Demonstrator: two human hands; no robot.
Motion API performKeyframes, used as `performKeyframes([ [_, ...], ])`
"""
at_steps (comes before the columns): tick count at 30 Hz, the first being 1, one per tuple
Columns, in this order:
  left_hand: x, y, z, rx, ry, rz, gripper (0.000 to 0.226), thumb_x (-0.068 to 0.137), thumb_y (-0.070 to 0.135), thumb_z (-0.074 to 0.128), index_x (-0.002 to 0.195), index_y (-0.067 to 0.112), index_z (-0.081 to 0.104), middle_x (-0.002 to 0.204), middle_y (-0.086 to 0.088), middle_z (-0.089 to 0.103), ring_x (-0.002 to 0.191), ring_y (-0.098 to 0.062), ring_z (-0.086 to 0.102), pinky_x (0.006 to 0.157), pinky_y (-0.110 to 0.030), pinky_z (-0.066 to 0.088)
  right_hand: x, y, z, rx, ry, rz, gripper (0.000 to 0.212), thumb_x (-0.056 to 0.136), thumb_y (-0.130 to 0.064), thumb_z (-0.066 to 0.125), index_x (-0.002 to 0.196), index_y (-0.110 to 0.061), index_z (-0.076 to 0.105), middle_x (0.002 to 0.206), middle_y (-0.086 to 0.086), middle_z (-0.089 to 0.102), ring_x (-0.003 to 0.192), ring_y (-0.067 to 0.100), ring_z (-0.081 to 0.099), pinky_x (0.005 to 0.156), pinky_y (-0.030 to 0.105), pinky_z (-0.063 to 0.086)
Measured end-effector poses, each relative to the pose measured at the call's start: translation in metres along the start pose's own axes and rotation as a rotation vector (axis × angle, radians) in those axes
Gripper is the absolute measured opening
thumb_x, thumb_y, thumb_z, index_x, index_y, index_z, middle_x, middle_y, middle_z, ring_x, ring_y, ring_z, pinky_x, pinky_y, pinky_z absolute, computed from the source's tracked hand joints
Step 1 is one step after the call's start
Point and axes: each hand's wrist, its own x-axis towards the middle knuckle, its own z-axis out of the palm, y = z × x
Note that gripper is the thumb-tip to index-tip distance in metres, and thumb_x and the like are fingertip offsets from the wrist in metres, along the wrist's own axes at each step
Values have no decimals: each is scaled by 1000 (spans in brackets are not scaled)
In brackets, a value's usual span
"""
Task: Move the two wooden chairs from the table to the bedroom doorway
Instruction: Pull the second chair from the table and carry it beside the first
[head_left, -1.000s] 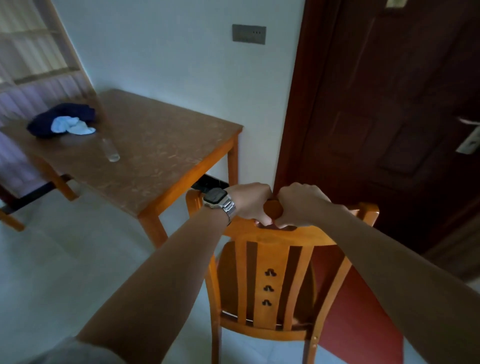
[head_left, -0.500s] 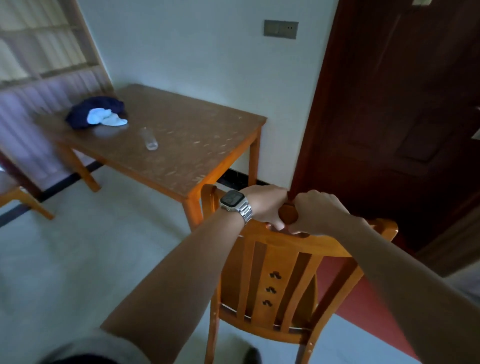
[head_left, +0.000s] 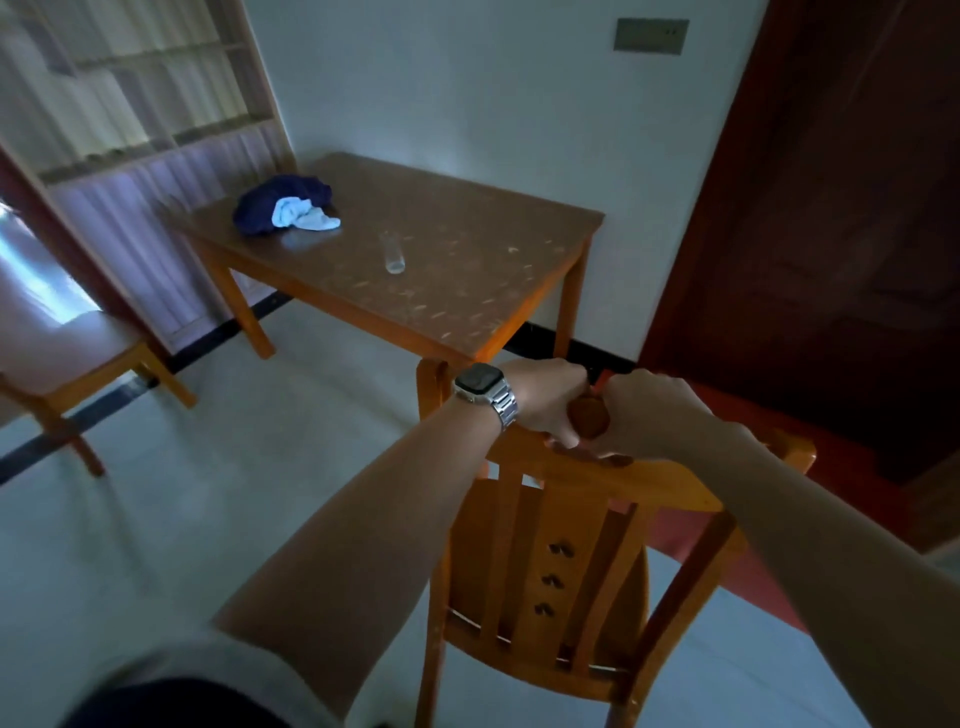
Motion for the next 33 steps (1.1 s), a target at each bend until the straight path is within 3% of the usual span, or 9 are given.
performKeyframes([
  [5, -46, -90, -1, -7, 6, 102, 18, 81, 18, 81, 78, 0, 79, 75, -14, 78, 54, -18, 60, 54, -29, 44, 33, -92, 1, -56, -4, 34, 39, 69, -61, 79, 63, -28, 59, 56, -12, 58, 50, 5, 55, 43, 23, 33],
  [9, -81, -153, -17, -16, 33, 154, 18, 84, 19, 81, 78, 1, 80, 73, -10, 79, 47, -7, 56, 41, -11, 37, 63, -159, -11, -85, -19, 68, 40, 71, -59, 80, 61, -27, 59, 56, -8, 60, 50, 9, 57, 43, 25, 35],
  [14, -106, -214, -38, 60, 42, 162, 20, 84, 27, 80, 76, 9, 81, 73, -6, 79, 55, -15, 64, 52, -27, 47, 99, -216, -16, -34, -6, 113, 35, 65, -51, 79, 57, -25, 57, 51, -8, 56, 46, 9, 54, 42, 23, 32],
  [18, -117, -262, -47, 81, 25, 109, 14, 82, 28, 82, 77, 14, 80, 65, 2, 74, 51, -4, 60, 45, -14, 40, 135, -251, -12, 31, -8, 53, 34, 62, -53, 72, 60, -25, 54, 52, -7, 57, 47, 11, 57, 42, 22, 35],
  [21, -127, -300, -56, 39, 32, 77, 34, 80, 21, 85, 56, 27, 62, 38, 14, 55, 40, 12, 55, 37, -4, 34, 168, -280, -15, 37, -11, -5, 34, 67, -51, 78, 82, -25, 62, 67, -7, 64, 58, 12, 61, 47, 25, 41],
  [23, -133, -326, -66, 31, 51, 32, 41, 82, 23, 85, 50, 27, 59, 33, 15, 51, 39, 18, 52, 38, -3, 34, 194, -299, -19, 35, -11, -31, 38, 69, -49, 79, 94, -24, 65, 74, -7, 66, 64, 13, 63, 53, 29, 49],
  [27, -147, -379, -85, 6, 83, -4, 41, 80, 22, 85, 50, 27, 58, 40, 14, 53, 40, 16, 53, 38, -4, 35, 239, -339, -34, 65, 7, -87, 45, 65, -44, 80, 104, -29, 61, 84, -8, 66, 79, 19, 66, 69, 37, 59],
  [30, -164, -422, -105, 17, 102, -15, 21, 79, 20, 83, 63, 13, 72, 50, 10, 64, 39, -1, 55, 36, -9, 34, 275, -372, -44, 76, 45, -125, 43, 61, -42, 84, 91, -41, 52, 71, -21, 49, 65, 9, 55, 56, 27, 43],
  [33, -175, -484, -122, 34, 132, 25, 20, 82, 27, 82, 91, 9, 80, 80, -5, 78, 66, -16, 69, 58, -28, 55, 323, -417, -45, 70, 82, -126, 45, 59, -42, 85, 95, -41, 57, 66, -25, 41, 60, 2, 46, 56, 28, 42],
])
